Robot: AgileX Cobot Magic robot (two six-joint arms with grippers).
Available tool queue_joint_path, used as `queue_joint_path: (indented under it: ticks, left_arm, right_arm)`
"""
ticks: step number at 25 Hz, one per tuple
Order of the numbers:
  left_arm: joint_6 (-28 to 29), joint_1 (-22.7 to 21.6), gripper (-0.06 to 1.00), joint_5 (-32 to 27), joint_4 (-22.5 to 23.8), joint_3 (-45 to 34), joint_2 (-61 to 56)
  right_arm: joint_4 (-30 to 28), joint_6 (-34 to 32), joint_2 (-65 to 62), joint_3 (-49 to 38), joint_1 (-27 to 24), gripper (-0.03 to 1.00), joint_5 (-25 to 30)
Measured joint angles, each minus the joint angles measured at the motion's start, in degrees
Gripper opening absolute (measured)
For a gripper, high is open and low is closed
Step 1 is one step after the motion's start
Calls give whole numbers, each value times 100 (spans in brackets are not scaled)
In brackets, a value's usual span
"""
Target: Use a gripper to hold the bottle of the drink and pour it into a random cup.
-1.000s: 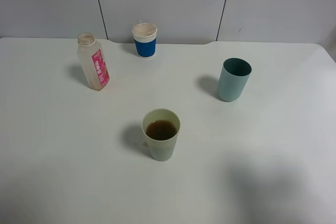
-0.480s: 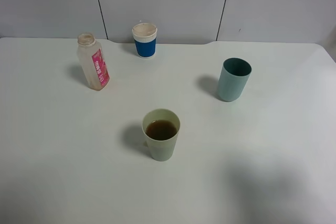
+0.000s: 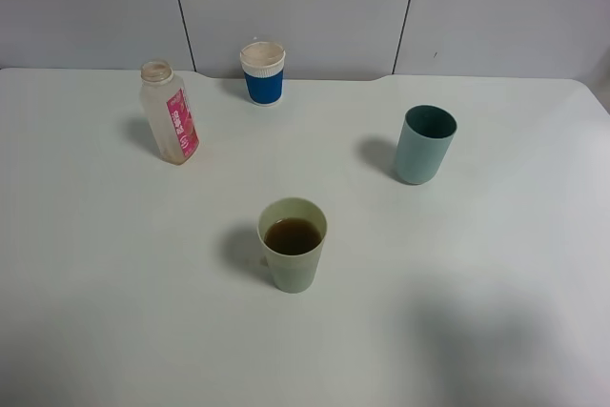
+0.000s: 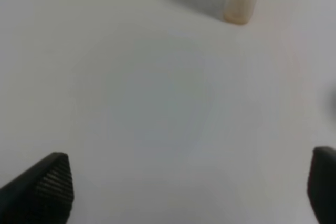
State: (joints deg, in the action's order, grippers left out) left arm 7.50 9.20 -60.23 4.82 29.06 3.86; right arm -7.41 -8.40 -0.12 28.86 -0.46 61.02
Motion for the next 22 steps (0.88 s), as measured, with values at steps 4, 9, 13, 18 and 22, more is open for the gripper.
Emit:
queue_joint_path:
  ticks: [4,9,13,18,22]
  left_arm:
    - [0,0,85,0,0,0,0]
    - [0,0,85,0,0,0,0]
    - [0,-235,85,0,0,0,0]
    - [-8,-580,85,0,0,0,0]
    - [-8,-580,85,0,0,0,0]
  right_arm:
    - [0,0,0,0,0,100,0]
    - [0,0,0,0,0,100,0]
    - [0,0,0,0,0,100,0]
    - [0,0,0,0,0,100,0]
    - [0,0,0,0,0,100,0]
